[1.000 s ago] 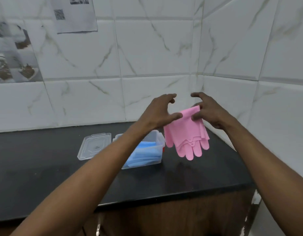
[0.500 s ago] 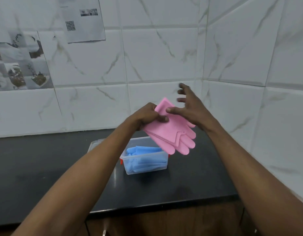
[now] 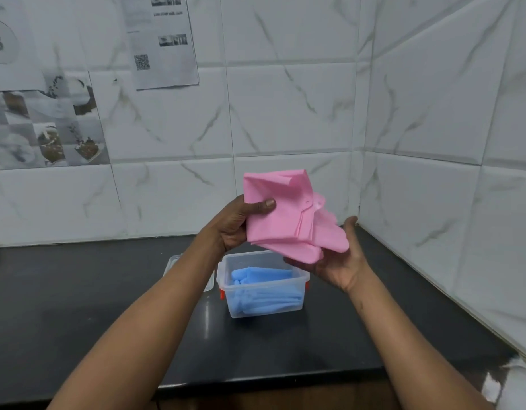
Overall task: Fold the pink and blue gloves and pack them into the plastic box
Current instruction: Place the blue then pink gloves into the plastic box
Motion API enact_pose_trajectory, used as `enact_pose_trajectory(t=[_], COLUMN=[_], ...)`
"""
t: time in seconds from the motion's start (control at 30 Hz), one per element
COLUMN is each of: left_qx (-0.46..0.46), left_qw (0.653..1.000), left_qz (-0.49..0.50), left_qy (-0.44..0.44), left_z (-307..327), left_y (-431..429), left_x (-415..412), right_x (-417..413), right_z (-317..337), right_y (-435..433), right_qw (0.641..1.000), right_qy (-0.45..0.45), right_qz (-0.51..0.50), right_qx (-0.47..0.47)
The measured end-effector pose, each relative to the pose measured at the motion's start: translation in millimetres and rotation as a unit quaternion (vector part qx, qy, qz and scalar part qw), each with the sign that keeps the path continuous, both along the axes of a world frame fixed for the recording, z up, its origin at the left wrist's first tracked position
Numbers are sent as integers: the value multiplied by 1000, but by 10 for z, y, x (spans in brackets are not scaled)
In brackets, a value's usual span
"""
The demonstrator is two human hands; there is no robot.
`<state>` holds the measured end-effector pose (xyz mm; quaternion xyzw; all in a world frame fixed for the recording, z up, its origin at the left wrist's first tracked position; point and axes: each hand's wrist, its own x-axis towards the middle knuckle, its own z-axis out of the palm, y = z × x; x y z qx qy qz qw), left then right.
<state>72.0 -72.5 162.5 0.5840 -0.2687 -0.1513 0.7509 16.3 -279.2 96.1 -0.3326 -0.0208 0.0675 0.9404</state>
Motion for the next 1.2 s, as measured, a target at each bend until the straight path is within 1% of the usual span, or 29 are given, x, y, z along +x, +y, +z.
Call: enact_pose_trajectory(t=[0.07, 0.17, 0.27, 0.33, 0.4, 0.5, 0.63, 0.7, 0.77, 0.83, 0.87, 1.0, 1.07, 1.1, 1.13, 1.2], left_qx=[12, 49, 121, 158, 171, 158, 62, 25, 10, 27, 46, 155, 218, 259, 303, 374], left_qw=[999, 986, 970, 960, 954, 952, 955, 959, 963, 963, 962, 948, 938, 928, 916, 889], left_qz=[10, 41, 81, 101, 120, 126, 140, 154, 171, 190, 195, 184, 203, 220, 236, 258], left_qy=[43, 152, 196, 208, 215, 229, 254, 235, 206, 189, 188, 206, 179, 151, 120, 51], left_z=[-48, -170, -285, -356, -408, -394, -329, -299, -295, -342, -400, -677, -701, -697, -689, -665], left_y=[60, 186, 252, 253, 244, 235, 277, 305, 319, 326, 339, 358, 336, 317, 292, 222], left_x=[37, 143, 175, 183, 211, 238, 288, 307, 319, 325, 338, 358, 346, 355, 371, 365], right_x=[2, 10, 16, 62, 111, 234, 404, 476, 532, 585, 609, 689, 698, 697, 680, 695], right_z=[35, 77, 116, 113, 131, 175, 243, 314, 389, 386, 343, 40, -17, -8, 23, 79], right_y=[11, -45, -38, 26, 99, 137, 93, 83, 116, 176, 202, 236, 275, 307, 349, 428], right_qw=[1000, 999, 990, 974, 957, 940, 931, 930, 919, 892, 878, 822, 785, 758, 722, 636], right_qy=[-1, 2, 15, 24, 31, 36, 51, 25, -20, -41, -38, 13, 10, 5, 2, -1], right_qz=[8, 20, 11, -23, -65, -103, -112, -116, -127, -136, -130, -89, -90, -93, -87, -82], right_qx=[8, -35, -142, -223, -280, -325, -344, -347, -372, -430, -460, -562, -613, -645, -686, -767])
